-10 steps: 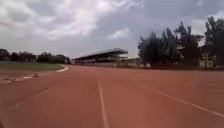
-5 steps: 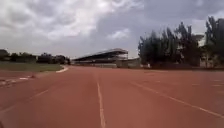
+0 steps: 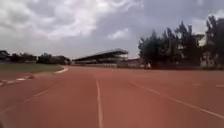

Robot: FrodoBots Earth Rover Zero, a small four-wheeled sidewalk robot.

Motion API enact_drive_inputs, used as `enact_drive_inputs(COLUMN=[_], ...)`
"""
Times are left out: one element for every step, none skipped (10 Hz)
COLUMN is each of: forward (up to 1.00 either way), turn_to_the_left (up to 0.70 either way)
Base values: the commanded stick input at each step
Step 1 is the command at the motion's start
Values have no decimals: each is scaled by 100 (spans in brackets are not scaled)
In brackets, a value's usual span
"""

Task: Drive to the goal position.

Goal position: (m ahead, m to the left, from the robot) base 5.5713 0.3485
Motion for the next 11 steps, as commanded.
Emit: enact_drive_inputs(forward=[45,45,45,45,45,45,45,45,45,45,45], turn_to_the_left=[0,0,0,0,0,0,0,0,0,0,0])
